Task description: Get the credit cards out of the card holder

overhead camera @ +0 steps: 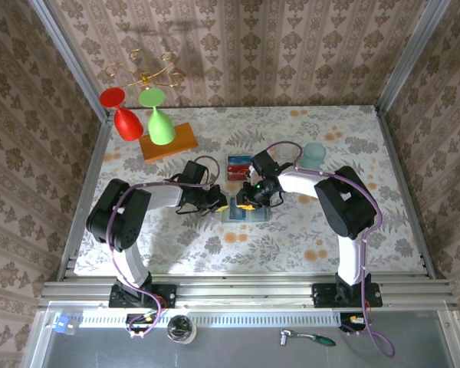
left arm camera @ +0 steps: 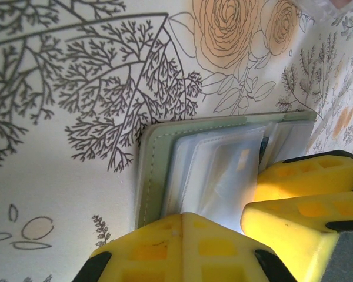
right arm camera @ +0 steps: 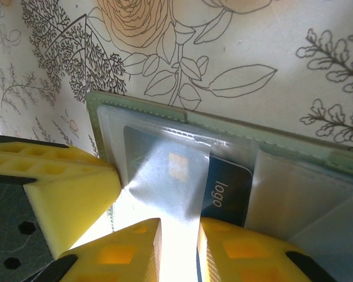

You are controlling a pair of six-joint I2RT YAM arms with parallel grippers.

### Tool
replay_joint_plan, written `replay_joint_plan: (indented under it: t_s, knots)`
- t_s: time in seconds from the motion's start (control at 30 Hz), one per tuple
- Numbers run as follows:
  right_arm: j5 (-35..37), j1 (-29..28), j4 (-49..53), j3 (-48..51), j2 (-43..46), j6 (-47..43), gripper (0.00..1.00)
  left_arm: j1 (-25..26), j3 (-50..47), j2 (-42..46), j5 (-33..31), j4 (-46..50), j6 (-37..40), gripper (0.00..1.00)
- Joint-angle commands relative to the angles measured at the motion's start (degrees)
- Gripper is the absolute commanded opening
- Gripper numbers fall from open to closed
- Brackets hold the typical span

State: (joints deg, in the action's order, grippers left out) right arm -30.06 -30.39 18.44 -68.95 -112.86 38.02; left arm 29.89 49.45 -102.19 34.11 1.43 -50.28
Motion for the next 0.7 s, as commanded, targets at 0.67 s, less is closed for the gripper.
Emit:
replay_joint_plan:
  t_s: [0.67]
  knots:
    - [3.8, 0.1, 3.5, 0.4, 4.9, -2.6, 0.27, 0.4, 1.5, 2.5, -1.1, 5.2, 2.2, 0.00]
